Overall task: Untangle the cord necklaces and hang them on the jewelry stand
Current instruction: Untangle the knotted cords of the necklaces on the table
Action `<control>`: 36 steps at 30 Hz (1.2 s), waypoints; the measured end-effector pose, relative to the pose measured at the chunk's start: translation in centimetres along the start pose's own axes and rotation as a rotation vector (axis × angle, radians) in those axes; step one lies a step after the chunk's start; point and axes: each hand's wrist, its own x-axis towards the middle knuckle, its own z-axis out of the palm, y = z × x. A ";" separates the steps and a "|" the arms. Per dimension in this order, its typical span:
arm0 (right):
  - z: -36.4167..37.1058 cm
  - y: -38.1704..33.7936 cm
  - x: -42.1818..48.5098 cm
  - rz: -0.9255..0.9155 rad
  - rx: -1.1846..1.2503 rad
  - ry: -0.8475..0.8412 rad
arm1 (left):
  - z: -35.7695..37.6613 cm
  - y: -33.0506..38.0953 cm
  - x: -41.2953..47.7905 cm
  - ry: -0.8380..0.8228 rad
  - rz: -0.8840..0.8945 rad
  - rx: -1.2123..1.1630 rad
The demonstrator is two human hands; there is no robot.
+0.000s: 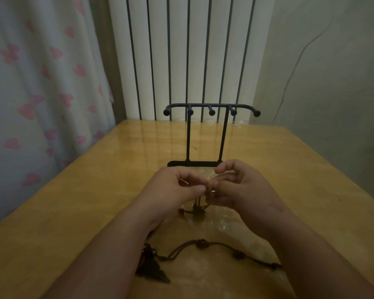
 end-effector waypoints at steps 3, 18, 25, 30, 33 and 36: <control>0.0 0.0 0.1 0.037 0.076 0.020 | 0.2 -0.1 0.2 0.044 0.005 0.011; -0.7 -0.6 -0.4 0.027 -0.149 -0.017 | -0.5 -0.3 0.3 0.010 0.059 -0.013; -1.3 -0.9 -0.5 0.139 -0.001 -0.135 | -0.1 -0.6 0.4 0.123 0.076 -0.008; -1.2 -1.1 -0.6 0.142 -0.052 -0.206 | 0.1 -0.6 0.7 0.229 0.137 0.019; -1.1 -1.1 -0.6 0.142 -0.068 -0.204 | 0.2 -0.6 0.8 0.243 0.168 0.021; -1.1 -1.0 -0.6 0.149 -0.069 -0.200 | 0.4 -0.6 0.8 0.254 0.181 0.050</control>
